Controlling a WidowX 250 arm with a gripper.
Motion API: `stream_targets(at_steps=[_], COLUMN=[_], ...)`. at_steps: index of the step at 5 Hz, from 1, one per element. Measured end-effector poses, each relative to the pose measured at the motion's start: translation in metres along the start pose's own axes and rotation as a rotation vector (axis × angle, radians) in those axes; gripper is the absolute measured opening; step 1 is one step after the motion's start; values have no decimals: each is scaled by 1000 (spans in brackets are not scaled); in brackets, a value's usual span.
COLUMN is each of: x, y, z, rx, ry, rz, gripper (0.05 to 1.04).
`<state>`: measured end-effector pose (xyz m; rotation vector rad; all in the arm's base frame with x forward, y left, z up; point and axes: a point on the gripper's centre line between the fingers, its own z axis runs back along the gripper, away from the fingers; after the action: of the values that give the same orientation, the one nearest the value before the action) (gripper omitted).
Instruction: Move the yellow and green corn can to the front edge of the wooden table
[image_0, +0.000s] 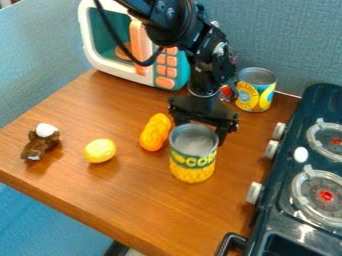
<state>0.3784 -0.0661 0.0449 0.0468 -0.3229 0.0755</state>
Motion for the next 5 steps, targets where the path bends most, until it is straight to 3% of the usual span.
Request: stream_targets(at_steps=[2, 4, 5], x=[-57, -64, -41], y=[2, 0, 8], z=[43, 53, 61], rx=[-16, -58, -91], ry=[-8, -1, -41], rz=[-50, -46, -16], gripper=[1001, 1001, 1001])
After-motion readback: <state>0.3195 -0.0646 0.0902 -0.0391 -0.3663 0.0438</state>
